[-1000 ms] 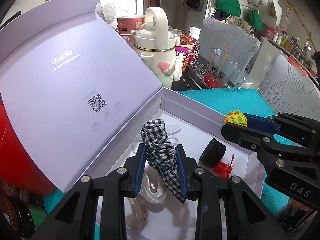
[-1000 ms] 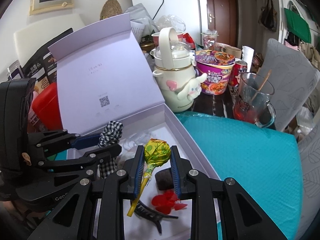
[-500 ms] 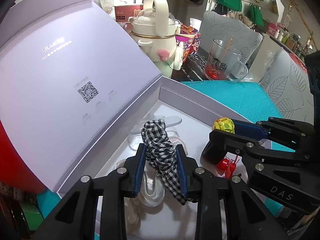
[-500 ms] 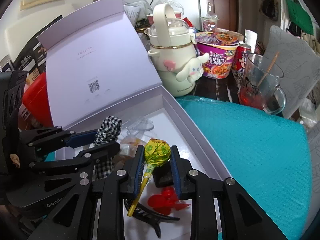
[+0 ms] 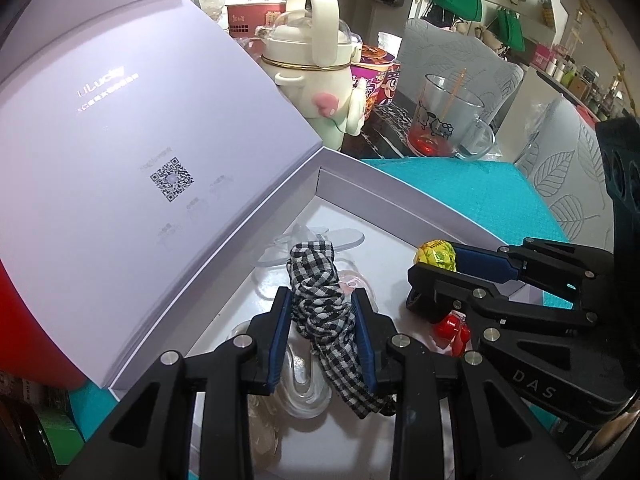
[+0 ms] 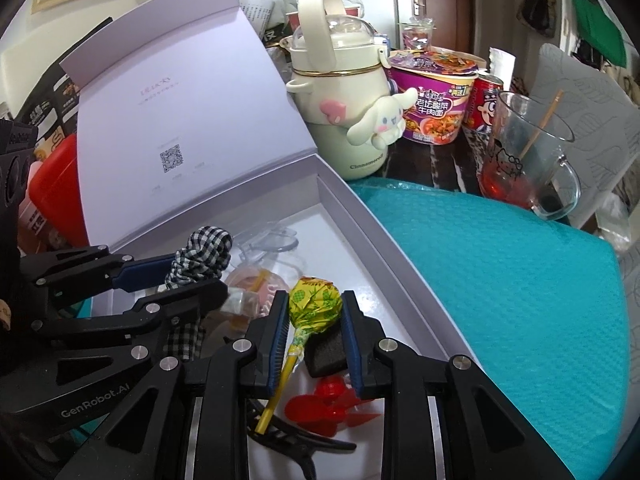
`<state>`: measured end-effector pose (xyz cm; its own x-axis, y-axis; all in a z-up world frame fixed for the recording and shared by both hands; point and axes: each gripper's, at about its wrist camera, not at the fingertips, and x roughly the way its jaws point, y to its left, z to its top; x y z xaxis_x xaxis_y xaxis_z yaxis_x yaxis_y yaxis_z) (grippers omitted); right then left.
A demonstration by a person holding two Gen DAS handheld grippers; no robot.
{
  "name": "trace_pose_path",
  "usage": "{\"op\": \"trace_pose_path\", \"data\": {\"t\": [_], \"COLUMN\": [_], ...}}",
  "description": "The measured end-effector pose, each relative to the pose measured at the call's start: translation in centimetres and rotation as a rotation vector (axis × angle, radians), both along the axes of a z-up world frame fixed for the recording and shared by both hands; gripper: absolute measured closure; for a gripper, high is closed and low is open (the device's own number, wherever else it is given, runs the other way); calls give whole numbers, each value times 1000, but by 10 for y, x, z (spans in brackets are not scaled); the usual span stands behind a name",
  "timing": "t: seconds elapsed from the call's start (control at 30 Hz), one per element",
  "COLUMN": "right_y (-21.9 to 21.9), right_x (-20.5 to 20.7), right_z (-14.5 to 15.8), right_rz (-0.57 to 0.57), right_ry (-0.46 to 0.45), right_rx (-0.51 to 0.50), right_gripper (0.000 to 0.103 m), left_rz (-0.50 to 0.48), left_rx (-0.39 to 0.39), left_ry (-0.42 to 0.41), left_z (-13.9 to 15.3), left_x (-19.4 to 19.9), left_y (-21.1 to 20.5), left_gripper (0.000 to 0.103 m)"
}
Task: Organize rigid objects
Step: 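Lower the scrunchie and lollipop into the box and open both grippers, then withdraw both grippers from the box back over the mat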
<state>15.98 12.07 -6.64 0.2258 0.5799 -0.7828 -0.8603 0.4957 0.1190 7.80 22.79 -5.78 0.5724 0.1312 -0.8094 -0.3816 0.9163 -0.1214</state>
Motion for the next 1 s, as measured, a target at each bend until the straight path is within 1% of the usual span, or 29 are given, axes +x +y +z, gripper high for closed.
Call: {"op": "trace_pose_path", "data": {"t": [0.07, 0.1, 0.17, 0.23, 0.3, 0.37, 0.4, 0.5, 0.6, 0.67, 0.73, 0.77, 0.8, 0.83, 1.0], "right_y": [0, 0, -1, -1, -1, -2, -3, -4, -6, -6, -7, -7, -7, -7, -9], "right_x": [0, -1, 0, 1, 1, 1, 1, 1, 1, 1, 0, 1, 0, 1, 1], "right_z": [0, 0, -1, -1, -1, 0, 1, 3, 5, 6, 7, 7, 8, 8, 9], "right_rz": [-2, -3, -8, -9, -15, -20, -22, -31, -36, -42, -44, -44, -46, -54, -55], "right_ry": [-5, -5, 2, 6, 4, -2, -6, -32, -38, -54, -68, -69, -70, -75, -77], "right_rx": [-4, -6, -13, -18, -22, -22, -24, -22, -24, -32, -37, -38, -38, -43, -39], "right_gripper": [77, 74, 68, 65, 63, 60, 58, 55, 53, 52, 52, 52, 52, 52, 51], "left_rz": [9, 16, 20, 22, 22, 32, 33, 38, 49, 57, 67, 71, 77, 78, 98], "left_rx": [0, 3, 7, 20, 51, 109, 115, 85, 56, 59, 74, 78, 83, 81, 84], "left_ry": [3, 6, 9, 14, 27, 48, 53, 51, 51, 52, 46, 42, 34, 18, -8], "left_z": [0, 0, 0, 1, 2, 4, 5, 6, 8, 9, 12, 14, 16, 20, 30], "left_x": [0, -1, -1, -1, 0, 1, 2, 1, -1, -2, -3, -3, -5, -7, -12], "left_y": [1, 1, 1, 0, -3, -7, -8, -5, -1, 0, -1, 0, 0, 1, 5], "left_gripper": [68, 65, 65, 64, 64, 65, 65, 65, 65, 64, 50, 37, 27, 25, 24]}}
